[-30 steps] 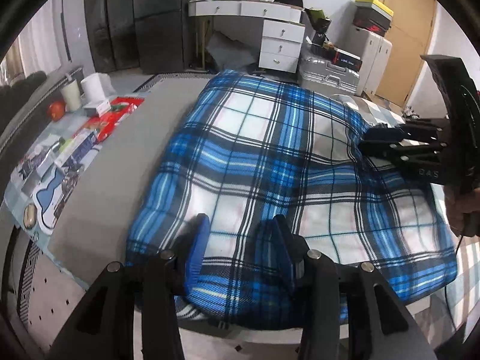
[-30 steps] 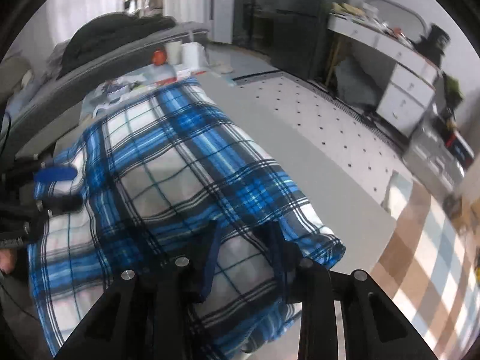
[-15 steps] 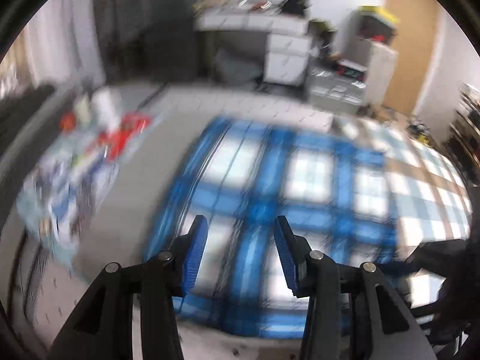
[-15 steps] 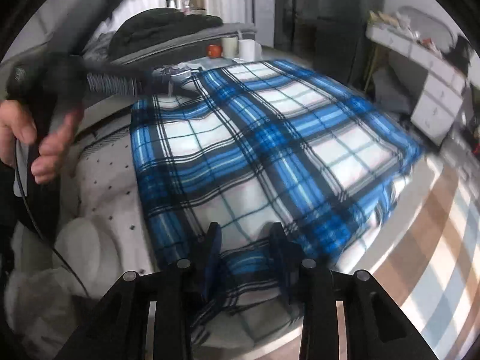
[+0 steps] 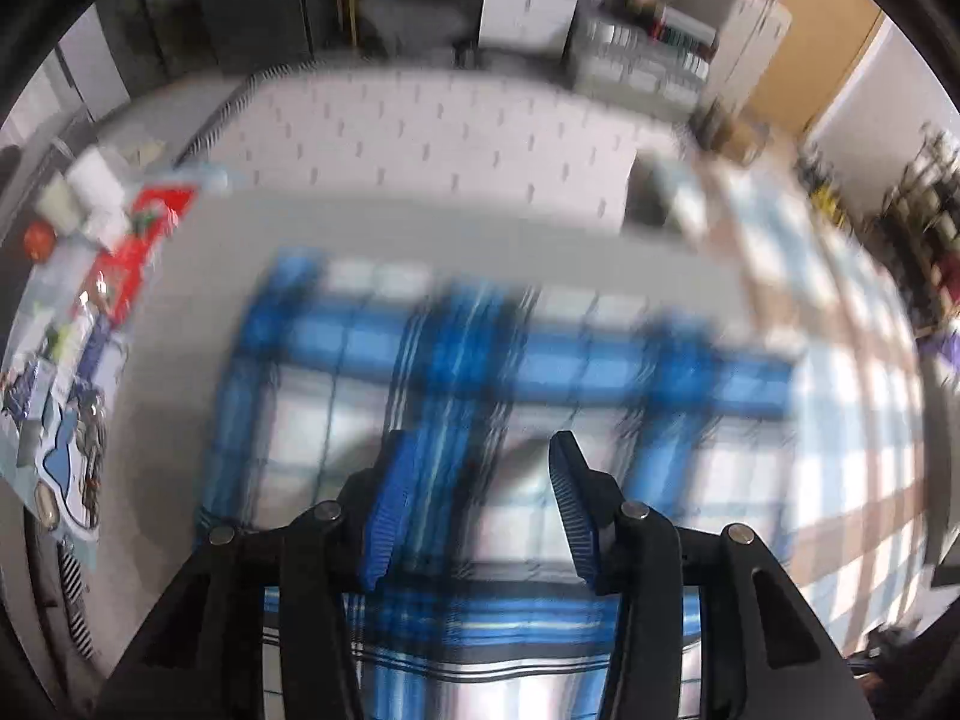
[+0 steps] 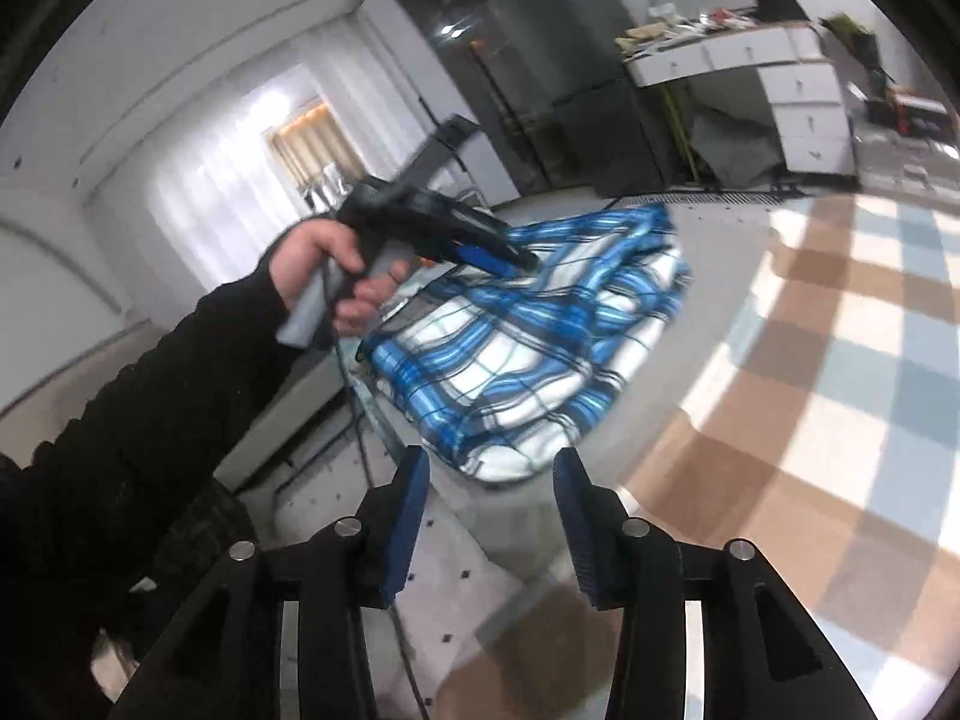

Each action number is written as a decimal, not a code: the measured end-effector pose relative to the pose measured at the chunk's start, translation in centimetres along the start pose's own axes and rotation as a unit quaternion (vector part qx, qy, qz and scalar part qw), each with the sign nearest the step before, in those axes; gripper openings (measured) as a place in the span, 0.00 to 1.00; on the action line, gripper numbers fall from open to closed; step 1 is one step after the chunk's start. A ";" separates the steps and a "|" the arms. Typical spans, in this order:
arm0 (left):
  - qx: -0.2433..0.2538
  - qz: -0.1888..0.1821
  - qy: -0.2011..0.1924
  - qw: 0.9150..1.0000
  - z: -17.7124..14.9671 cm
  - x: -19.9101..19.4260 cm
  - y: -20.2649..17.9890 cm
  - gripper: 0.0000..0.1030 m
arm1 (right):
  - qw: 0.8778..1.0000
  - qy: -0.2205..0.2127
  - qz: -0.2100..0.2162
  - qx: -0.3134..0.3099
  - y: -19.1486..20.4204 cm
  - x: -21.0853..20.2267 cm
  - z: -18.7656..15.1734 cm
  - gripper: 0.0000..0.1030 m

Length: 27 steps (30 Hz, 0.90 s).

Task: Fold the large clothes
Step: 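Lower the bundle onto the grey box top and open both tools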

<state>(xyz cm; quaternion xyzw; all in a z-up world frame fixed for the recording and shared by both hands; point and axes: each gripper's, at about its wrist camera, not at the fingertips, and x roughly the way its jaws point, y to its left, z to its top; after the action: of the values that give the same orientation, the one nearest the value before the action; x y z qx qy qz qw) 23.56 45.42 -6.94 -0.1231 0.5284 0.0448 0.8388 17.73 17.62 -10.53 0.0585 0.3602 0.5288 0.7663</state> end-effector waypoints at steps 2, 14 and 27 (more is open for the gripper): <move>0.012 -0.043 -0.015 0.999 0.0 -1.0 -1.9 0.40 | 1.000 -0.012 0.002 0.009 -0.5 -0.3 -0.5 0.42; 0.086 0.086 -0.074 0.990 -6.2 -0.4 -9.6 0.42 | 0.997 -0.029 -0.056 0.035 -1.2 -6.0 -1.1 0.46; 0.024 0.180 -0.336 0.924 -26.7 -21.0 -12.9 0.92 | 0.976 -0.179 -0.091 -0.080 10.4 -16.0 0.2 1.00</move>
<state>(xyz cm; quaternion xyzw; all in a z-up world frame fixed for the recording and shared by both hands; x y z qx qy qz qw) -6.40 27.38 2.98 0.0164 0.2298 0.2211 0.9476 7.01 8.53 2.37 0.0579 0.1771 0.4651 0.8654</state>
